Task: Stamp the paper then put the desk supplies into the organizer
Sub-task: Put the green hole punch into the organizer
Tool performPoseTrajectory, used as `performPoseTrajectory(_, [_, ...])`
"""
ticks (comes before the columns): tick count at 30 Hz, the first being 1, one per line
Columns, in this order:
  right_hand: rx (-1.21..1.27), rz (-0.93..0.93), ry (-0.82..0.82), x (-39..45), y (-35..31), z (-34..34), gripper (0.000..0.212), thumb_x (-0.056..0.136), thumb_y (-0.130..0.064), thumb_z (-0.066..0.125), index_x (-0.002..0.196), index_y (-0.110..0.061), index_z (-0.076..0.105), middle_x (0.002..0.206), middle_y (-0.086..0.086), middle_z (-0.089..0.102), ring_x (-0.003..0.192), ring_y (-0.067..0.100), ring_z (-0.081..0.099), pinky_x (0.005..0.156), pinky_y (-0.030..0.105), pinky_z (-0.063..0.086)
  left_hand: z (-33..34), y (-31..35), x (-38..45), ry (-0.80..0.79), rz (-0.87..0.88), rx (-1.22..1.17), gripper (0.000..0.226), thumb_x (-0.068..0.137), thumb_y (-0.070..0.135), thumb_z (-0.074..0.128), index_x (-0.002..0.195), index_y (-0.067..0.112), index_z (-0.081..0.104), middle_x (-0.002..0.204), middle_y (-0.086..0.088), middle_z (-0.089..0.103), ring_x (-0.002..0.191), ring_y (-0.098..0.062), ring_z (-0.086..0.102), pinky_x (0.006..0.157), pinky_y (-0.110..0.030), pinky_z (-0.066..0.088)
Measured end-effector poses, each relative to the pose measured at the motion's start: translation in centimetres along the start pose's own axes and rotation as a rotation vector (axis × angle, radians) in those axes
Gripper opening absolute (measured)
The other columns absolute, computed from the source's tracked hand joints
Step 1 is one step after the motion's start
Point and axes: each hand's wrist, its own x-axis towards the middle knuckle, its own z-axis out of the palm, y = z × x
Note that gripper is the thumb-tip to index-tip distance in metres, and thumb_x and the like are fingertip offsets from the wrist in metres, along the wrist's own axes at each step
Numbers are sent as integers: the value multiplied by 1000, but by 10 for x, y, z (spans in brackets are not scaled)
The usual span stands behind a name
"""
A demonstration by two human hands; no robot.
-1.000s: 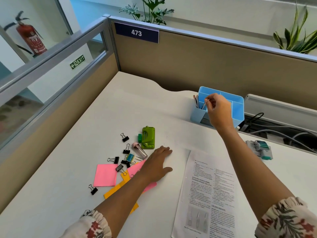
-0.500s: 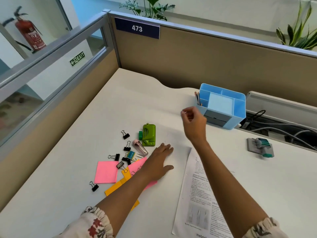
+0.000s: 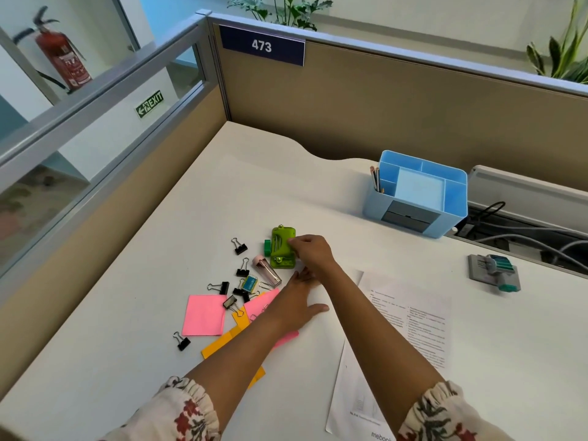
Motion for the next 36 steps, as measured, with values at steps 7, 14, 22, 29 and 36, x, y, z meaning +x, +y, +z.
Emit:
performPoseTrajectory(7, [164, 122, 6, -2, 2, -3, 15, 90, -24, 66, 81, -12, 68, 70, 3, 60, 64, 19, 56, 58, 24, 43, -2, 2, 1, 24, 25, 5, 67, 87, 38, 67, 144, 18, 37, 151, -1, 36, 142, -18, 27, 115, -30, 26])
performPoseTrajectory(14, [436, 93, 39, -11, 9, -34, 15, 90, -16, 65, 94, -2, 70, 92, 13, 65, 87, 21, 60, 82, 32, 50, -3, 4, 2, 34, 57, 25, 73, 86, 33, 69, 148, 24, 32, 158, 7, 25, 147, -15, 16, 117, -27, 15])
performPoseTrajectory(22, [821, 65, 21, -44, 16, -86, 16, 98, -7, 47, 87, -2, 58, 86, 13, 59, 82, 19, 60, 94, 32, 48, -5, 6, 9, -59, 43, 154, 77, 88, 35, 66, 152, 24, 24, 161, 6, 11, 149, -15, 3, 119, -36, 5])
performPoseTrajectory(29, [1174, -6, -48, -67, 25, -160, 17, 96, -11, 48, 107, -4, 59, 101, 17, 68, 96, 24, 66, 86, 31, 58, -7, 12, 9, -86, 10, 198, 77, 89, 34, 64, 152, 26, 21, 161, 10, 8, 149, -13, 2, 119, -37, 5])
performPoseTrajectory(36, [1097, -188, 221, -67, 10, -232, 43, 91, -10, 56, 134, -5, 48, 121, 13, 62, 98, 18, 69, 83, 29, 58, -10, 18, 9, -114, -18, 214, 78, 89, 35, 64, 152, 25, 21, 161, 10, 7, 149, -12, 1, 119, -36, 5])
